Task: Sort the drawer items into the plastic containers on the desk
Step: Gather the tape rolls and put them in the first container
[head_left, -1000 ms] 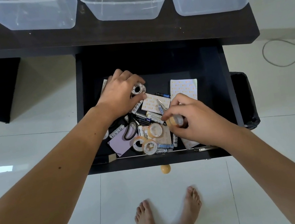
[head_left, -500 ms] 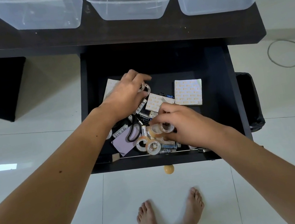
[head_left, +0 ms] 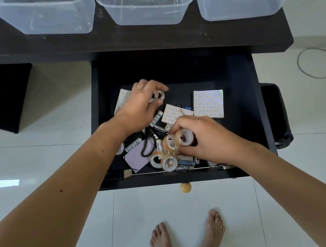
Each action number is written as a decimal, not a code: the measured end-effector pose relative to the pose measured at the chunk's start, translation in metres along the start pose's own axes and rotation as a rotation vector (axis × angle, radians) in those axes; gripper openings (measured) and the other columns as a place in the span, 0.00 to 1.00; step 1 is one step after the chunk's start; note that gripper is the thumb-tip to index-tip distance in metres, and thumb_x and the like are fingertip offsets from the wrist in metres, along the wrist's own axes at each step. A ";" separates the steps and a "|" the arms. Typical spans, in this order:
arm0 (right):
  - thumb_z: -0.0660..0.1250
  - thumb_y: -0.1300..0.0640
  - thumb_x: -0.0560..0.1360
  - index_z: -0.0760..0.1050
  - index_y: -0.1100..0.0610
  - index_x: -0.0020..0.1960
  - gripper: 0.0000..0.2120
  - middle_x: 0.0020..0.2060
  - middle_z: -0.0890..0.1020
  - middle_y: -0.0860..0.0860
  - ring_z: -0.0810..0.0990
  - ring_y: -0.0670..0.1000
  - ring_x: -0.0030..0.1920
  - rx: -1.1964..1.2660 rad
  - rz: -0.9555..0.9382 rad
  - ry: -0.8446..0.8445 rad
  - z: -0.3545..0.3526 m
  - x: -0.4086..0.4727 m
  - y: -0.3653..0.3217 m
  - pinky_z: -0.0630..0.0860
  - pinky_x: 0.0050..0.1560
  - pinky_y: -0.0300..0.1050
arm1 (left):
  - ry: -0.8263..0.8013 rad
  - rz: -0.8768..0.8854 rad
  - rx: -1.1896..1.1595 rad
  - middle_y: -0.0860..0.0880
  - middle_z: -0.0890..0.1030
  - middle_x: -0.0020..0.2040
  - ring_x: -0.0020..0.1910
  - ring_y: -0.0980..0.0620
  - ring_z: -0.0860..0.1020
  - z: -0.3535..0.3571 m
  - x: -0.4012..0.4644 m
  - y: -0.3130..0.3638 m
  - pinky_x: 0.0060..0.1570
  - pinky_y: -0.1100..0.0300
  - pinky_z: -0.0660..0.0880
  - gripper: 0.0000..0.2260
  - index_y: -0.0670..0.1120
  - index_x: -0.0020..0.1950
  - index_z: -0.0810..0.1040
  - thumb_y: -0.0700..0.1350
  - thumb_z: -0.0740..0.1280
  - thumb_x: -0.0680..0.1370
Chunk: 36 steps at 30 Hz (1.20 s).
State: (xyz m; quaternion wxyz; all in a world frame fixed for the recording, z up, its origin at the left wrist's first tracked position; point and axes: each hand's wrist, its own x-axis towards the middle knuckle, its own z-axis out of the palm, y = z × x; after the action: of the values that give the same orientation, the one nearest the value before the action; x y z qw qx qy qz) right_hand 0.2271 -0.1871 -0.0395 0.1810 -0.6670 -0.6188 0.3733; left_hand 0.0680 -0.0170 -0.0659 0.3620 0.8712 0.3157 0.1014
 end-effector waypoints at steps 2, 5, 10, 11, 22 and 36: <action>0.81 0.52 0.73 0.79 0.45 0.59 0.18 0.51 0.84 0.40 0.82 0.41 0.51 0.063 0.049 0.027 -0.005 -0.006 -0.002 0.79 0.50 0.41 | 0.053 -0.039 -0.095 0.50 0.72 0.62 0.57 0.57 0.73 -0.007 -0.004 0.008 0.56 0.75 0.69 0.13 0.48 0.68 0.76 0.38 0.65 0.84; 0.79 0.52 0.75 0.77 0.37 0.66 0.24 0.52 0.84 0.41 0.82 0.42 0.53 0.117 0.025 0.046 -0.009 -0.012 -0.001 0.78 0.53 0.38 | 0.121 -0.087 -0.168 0.48 0.73 0.62 0.54 0.57 0.76 -0.015 -0.010 0.014 0.50 0.76 0.71 0.11 0.47 0.65 0.75 0.39 0.65 0.83; 0.76 0.53 0.78 0.79 0.37 0.69 0.22 0.52 0.77 0.44 0.77 0.45 0.50 0.099 -0.005 0.042 -0.010 -0.013 0.006 0.75 0.53 0.40 | 0.141 -0.123 -0.199 0.52 0.73 0.58 0.52 0.53 0.76 -0.016 -0.018 0.012 0.51 0.61 0.76 0.12 0.53 0.58 0.72 0.43 0.72 0.80; 0.76 0.54 0.78 0.80 0.37 0.68 0.21 0.54 0.77 0.43 0.77 0.44 0.51 0.101 0.012 0.040 -0.010 -0.014 0.007 0.74 0.53 0.38 | 0.152 -0.123 -0.193 0.52 0.74 0.57 0.52 0.53 0.76 -0.016 -0.019 0.012 0.51 0.61 0.75 0.13 0.53 0.57 0.72 0.42 0.73 0.79; 0.76 0.59 0.71 0.82 0.38 0.60 0.23 0.50 0.82 0.42 0.80 0.44 0.50 0.027 0.019 -0.143 -0.012 -0.008 -0.004 0.75 0.46 0.33 | -0.122 -0.018 -0.204 0.53 0.80 0.50 0.52 0.55 0.79 -0.029 -0.062 0.023 0.55 0.57 0.78 0.06 0.51 0.51 0.79 0.41 0.72 0.80; 0.79 0.45 0.72 0.85 0.40 0.49 0.07 0.47 0.77 0.44 0.77 0.49 0.51 -0.135 -0.016 -0.123 0.016 0.013 -0.006 0.75 0.51 0.47 | -0.303 -0.087 -0.082 0.58 0.76 0.50 0.53 0.59 0.76 -0.010 -0.089 0.016 0.53 0.62 0.75 0.18 0.60 0.52 0.80 0.43 0.82 0.71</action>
State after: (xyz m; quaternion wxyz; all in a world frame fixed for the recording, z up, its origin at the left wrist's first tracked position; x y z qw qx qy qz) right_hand 0.2111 -0.1769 -0.0497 0.1003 -0.6485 -0.6578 0.3697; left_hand 0.0023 -0.0754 -0.0430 0.4449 0.8465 0.2904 -0.0341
